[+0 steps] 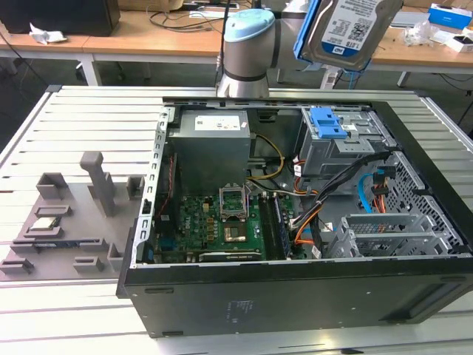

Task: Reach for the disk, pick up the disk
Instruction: 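Pick up the disk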

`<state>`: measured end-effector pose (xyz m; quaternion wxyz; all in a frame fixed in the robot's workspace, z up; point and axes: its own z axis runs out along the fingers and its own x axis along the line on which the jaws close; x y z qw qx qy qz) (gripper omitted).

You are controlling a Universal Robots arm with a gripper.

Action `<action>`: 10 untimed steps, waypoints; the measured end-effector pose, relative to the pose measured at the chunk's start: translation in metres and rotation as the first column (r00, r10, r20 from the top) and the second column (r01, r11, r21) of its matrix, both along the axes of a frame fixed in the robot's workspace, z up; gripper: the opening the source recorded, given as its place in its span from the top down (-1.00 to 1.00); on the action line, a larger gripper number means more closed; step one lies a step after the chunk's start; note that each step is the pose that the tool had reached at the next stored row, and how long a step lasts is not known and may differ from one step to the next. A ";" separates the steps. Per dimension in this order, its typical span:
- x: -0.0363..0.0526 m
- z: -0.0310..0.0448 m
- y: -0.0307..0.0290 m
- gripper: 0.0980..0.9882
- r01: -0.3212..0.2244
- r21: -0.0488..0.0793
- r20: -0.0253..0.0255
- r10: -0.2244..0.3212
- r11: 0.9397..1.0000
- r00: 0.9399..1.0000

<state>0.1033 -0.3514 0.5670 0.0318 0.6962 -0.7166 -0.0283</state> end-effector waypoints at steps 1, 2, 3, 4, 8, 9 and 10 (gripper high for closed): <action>0.0028 0.0000 0.0000 0.40 0.000 0.000 0.000 0.000 1.000 1.000; 0.0055 -0.0001 0.0000 0.40 0.000 0.000 0.000 0.000 1.000 1.000; 0.0087 -0.0001 0.0000 0.40 0.000 0.000 0.000 0.000 1.000 1.000; 0.0116 -0.0001 0.0000 0.40 0.000 0.000 0.000 0.000 1.000 1.000; 0.0314 -0.0002 0.0000 0.40 0.000 0.000 -0.001 0.000 1.000 1.000; 0.0339 -0.0002 0.0000 0.40 0.000 0.000 -0.001 0.000 1.000 1.000; 0.0403 -0.0002 0.0000 0.40 0.000 0.000 -0.001 0.000 1.000 1.000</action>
